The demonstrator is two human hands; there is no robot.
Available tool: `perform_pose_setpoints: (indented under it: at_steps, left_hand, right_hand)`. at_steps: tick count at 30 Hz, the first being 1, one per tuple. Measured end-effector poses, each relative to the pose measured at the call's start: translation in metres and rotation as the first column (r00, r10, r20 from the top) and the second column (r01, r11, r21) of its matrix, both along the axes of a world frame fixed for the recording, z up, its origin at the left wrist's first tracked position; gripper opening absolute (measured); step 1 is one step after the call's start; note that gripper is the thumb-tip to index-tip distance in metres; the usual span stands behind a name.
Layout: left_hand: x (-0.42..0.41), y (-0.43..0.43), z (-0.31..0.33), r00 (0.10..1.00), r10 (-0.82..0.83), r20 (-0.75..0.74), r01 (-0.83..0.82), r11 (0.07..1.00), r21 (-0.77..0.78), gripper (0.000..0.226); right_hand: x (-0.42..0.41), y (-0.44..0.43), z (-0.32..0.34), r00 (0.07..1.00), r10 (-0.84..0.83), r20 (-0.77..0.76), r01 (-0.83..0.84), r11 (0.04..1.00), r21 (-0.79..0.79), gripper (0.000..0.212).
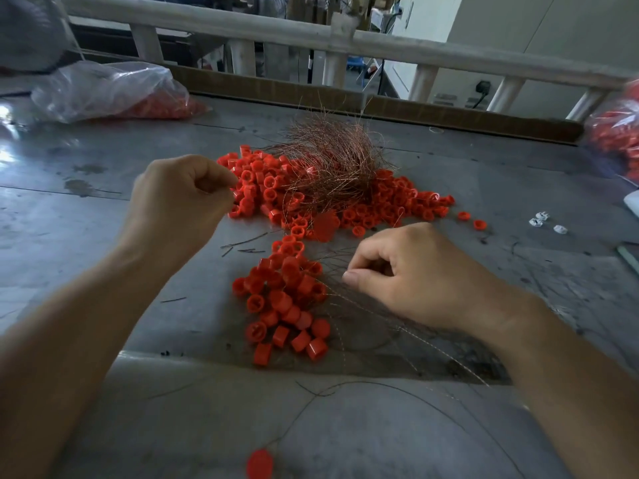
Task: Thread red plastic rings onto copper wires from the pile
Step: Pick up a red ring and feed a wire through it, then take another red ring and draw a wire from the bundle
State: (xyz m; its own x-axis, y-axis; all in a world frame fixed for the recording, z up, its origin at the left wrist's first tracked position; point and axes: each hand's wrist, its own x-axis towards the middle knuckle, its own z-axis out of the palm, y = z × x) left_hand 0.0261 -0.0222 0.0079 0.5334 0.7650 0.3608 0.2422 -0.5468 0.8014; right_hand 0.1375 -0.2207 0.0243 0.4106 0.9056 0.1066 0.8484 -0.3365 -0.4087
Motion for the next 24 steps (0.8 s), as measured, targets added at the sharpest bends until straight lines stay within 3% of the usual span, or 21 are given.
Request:
perform_pose_setpoints:
  at_steps: [3, 13, 20, 24]
  left_hand:
    - [0.002, 0.005, -0.005, 0.989, 0.056, -0.138, -0.04, 0.993, 0.112, 0.021]
    - [0.012, 0.018, -0.02, 0.888, 0.093, -0.451, 0.036, 0.963, 0.268, 0.035]
    - [0.012, 0.017, -0.018, 0.905, 0.073, -0.42, 0.051, 0.959, 0.277, 0.008]
    - [0.007, 0.005, -0.008, 0.966, 0.03, -0.255, 0.029, 0.974, 0.225, 0.01]
  right_hand:
    - [0.0, 0.001, 0.002, 1.0, -0.028, -0.007, 0.028, 0.999, 0.027, 0.025]
    - [0.011, -0.002, 0.01, 0.987, -0.162, 0.009, 0.158, 0.969, 0.189, 0.021]
    - [0.021, -0.005, 0.014, 0.972, -0.233, 0.019, 0.22, 0.938, 0.268, 0.02]
    - [0.024, -0.005, 0.012, 0.968, -0.252, 0.019, 0.239, 0.937, 0.254, 0.021]
